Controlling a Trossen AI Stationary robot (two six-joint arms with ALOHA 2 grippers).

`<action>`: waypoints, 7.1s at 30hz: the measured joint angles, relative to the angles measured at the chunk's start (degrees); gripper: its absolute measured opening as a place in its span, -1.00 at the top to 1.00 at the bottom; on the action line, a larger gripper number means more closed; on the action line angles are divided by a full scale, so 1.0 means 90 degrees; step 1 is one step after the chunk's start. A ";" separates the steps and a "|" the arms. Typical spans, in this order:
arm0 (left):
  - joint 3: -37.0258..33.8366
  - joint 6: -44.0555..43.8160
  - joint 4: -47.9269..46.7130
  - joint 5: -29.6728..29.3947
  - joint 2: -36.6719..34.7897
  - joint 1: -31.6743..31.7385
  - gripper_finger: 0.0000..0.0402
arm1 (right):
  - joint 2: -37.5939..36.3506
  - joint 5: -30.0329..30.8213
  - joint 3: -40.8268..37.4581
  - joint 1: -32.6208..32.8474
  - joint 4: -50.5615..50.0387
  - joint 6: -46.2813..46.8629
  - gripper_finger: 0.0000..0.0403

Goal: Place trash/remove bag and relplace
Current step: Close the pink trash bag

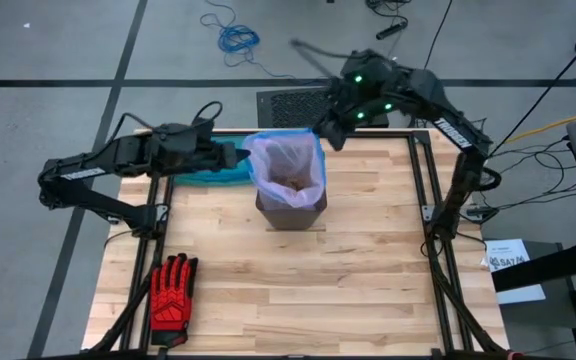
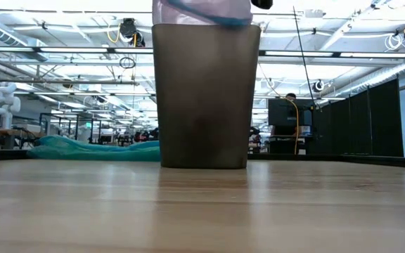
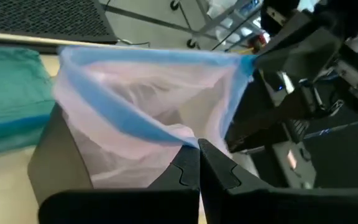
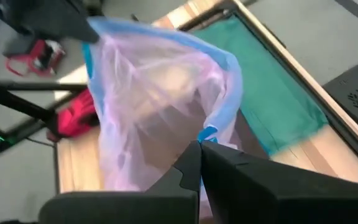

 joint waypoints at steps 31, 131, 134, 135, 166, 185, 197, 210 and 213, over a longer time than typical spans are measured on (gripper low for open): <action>0.4640 0.2606 -0.3736 0.2092 0.2202 0.0647 1.00 | 0.0226 0.0559 0.0022 0.0297 -0.0174 -0.0324 1.00; 0.5454 0.4102 -0.4049 0.1870 0.2711 0.0883 0.30 | 0.1698 0.0192 -0.0041 0.0935 0.2809 -0.2121 1.00; 0.5454 0.4094 -0.4064 0.2148 0.2776 0.0883 0.25 | 0.1698 0.0190 -0.0041 0.0931 0.2809 -0.2128 1.00; 0.5454 0.4092 -0.4077 0.2158 0.2781 0.0883 0.26 | 0.1698 0.0191 -0.0041 0.0925 0.2809 -0.2130 1.00; 0.5689 0.3254 -0.3582 0.1964 0.2235 0.0972 1.00 | 0.1921 0.0160 -0.0036 0.0746 0.2541 -0.2177 1.00; 0.5687 0.3239 -0.2662 0.2007 0.1747 0.0965 1.00 | 0.2243 0.0153 -0.0033 0.0826 0.2251 -0.2269 1.00; 0.5684 0.3253 -0.2697 0.2050 0.1707 0.0967 1.00 | 0.2242 -0.0161 -0.0038 0.0808 0.2159 -0.2069 1.00; 0.5692 0.3470 -0.2701 0.2063 0.1708 0.0965 0.62 | 0.1699 -0.0216 -0.0038 0.0782 0.2188 -0.1935 0.52; 0.5692 0.3477 -0.2741 0.1941 0.1710 0.0968 0.50 | 0.1590 -0.0565 -0.0038 0.0782 0.2202 -0.1934 0.34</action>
